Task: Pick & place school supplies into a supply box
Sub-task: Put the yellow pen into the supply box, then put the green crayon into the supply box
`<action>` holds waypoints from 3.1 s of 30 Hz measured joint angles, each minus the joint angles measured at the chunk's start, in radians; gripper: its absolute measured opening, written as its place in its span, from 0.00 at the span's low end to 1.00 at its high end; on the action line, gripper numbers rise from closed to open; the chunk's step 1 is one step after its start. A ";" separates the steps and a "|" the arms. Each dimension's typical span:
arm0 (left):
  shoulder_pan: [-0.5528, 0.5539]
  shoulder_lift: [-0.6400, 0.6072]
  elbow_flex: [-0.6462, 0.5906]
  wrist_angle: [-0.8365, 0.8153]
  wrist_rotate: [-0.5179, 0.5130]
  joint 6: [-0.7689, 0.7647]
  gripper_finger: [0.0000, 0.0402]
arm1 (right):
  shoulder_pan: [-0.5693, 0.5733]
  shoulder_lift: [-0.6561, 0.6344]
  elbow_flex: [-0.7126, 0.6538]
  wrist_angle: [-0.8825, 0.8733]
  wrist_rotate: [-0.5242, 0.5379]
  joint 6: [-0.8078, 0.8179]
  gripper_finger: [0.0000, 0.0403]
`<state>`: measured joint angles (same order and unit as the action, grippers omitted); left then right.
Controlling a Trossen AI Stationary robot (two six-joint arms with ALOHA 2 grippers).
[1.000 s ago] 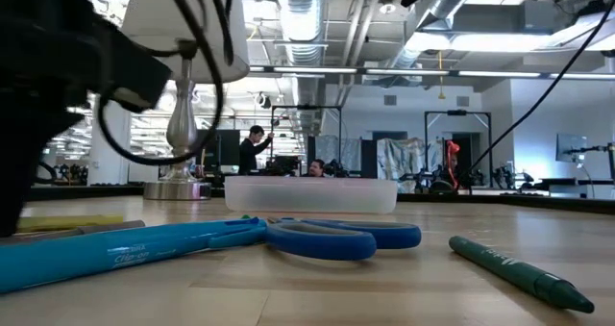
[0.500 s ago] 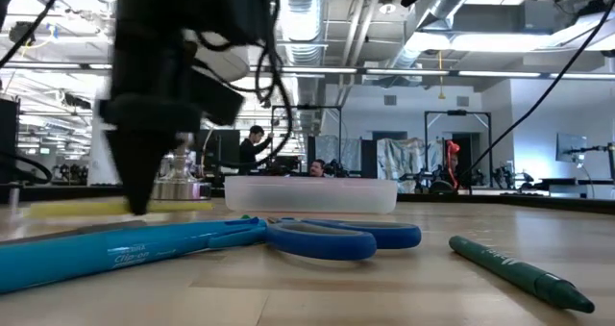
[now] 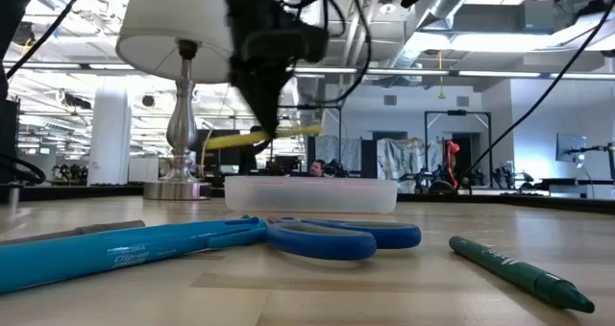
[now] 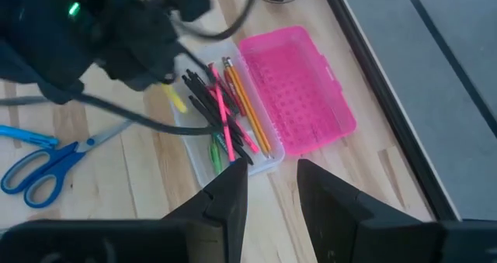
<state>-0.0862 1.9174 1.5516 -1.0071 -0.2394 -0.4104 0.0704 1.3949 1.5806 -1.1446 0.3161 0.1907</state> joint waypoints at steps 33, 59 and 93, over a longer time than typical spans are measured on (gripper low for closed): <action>0.233 0.068 0.016 0.194 0.084 0.470 0.20 | 0.003 0.001 0.000 0.009 0.000 0.145 0.27; 0.151 -0.404 -0.119 0.106 0.120 0.404 0.37 | 0.242 0.141 0.000 0.053 0.000 0.388 0.27; 0.060 -1.136 -0.785 0.356 0.082 0.217 0.37 | 0.498 0.609 0.000 0.287 -0.238 1.635 0.27</action>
<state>-0.0261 0.7811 0.7662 -0.6507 -0.1577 -0.1932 0.5682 2.0037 1.5804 -0.8575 0.0785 1.8252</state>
